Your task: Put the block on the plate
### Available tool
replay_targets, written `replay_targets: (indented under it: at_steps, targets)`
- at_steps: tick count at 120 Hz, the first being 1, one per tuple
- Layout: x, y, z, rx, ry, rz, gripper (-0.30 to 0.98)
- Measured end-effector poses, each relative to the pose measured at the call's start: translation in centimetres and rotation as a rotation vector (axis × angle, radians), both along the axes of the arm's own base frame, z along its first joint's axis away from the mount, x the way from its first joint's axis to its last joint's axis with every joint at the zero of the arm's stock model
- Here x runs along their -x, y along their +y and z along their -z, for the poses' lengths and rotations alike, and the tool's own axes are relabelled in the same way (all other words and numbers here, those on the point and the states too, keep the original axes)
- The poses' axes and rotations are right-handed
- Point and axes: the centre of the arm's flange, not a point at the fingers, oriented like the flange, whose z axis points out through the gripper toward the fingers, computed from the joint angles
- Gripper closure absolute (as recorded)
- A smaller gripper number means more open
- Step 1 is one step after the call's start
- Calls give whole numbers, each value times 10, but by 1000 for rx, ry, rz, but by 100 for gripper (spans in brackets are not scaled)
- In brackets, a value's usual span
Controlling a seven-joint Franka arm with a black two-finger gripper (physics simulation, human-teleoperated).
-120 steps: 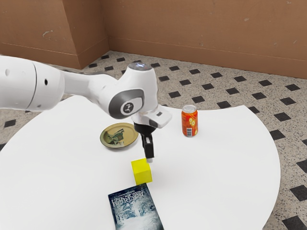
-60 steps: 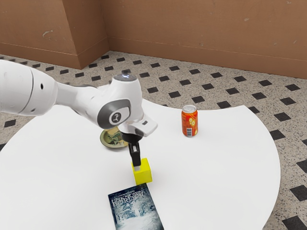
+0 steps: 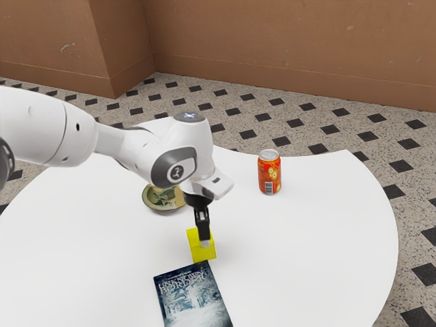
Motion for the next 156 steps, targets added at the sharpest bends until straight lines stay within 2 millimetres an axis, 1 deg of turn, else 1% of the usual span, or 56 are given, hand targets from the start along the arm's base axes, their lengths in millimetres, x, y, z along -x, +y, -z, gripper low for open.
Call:
replay_targets:
  at_steps: [14,28,44,60,88,119,156]
  targets:
    - [0,0,1,1,1,5,0]
    - [0,0,10,2,15,9,0]
    - [-5,-4,16,9,19,13,0]
    - [-5,-4,26,10,35,16,0]
    - [-3,-4,37,11,53,18,1]
    - [-3,-4,38,15,56,14,18]
    - [-3,0,37,9,53,6,19]
